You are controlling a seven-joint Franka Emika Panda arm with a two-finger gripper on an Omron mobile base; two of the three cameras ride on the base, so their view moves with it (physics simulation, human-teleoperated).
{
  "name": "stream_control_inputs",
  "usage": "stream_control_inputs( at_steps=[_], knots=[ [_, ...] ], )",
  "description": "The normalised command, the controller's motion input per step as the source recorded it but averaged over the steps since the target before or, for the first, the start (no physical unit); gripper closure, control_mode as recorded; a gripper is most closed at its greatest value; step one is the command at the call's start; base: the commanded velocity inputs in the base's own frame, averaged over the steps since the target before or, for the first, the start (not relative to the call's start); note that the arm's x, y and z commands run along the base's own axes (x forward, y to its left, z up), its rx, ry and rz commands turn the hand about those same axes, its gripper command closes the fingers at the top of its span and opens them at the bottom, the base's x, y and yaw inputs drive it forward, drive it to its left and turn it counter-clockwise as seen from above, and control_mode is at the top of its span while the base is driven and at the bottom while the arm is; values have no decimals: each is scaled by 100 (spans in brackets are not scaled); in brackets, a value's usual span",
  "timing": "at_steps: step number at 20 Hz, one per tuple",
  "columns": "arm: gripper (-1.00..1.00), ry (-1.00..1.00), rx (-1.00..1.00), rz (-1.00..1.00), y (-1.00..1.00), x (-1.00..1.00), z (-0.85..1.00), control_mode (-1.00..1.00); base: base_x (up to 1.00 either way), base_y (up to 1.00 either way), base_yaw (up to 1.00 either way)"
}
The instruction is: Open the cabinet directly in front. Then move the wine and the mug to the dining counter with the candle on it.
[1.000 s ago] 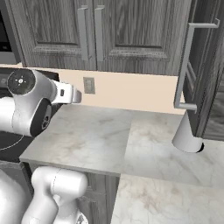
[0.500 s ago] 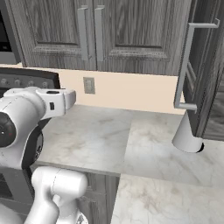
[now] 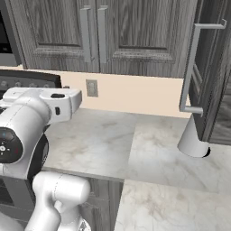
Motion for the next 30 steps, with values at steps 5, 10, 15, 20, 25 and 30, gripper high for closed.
stream_control_inputs(
  at_steps=[5, 10, 15, 20, 25, 30],
  knots=[
    [-100, -18, 0, 0, 0, 1, 43, -100, 0, 0, 0],
    [-100, -12, 0, 0, 0, 28, 33, -100, 0, 0, 0],
    [-100, 0, 0, 0, 0, 57, 5, -100, 0, 0, 0],
    [-100, 2, 0, 0, 0, 75, 0, -100, 0, 0, 0],
    [-100, 4, 0, 0, 0, 87, 0, -100, 0, 0, 0],
    [-100, 5, 0, 0, 0, 99, 0, -100, 0, 0, 0]
  ],
)
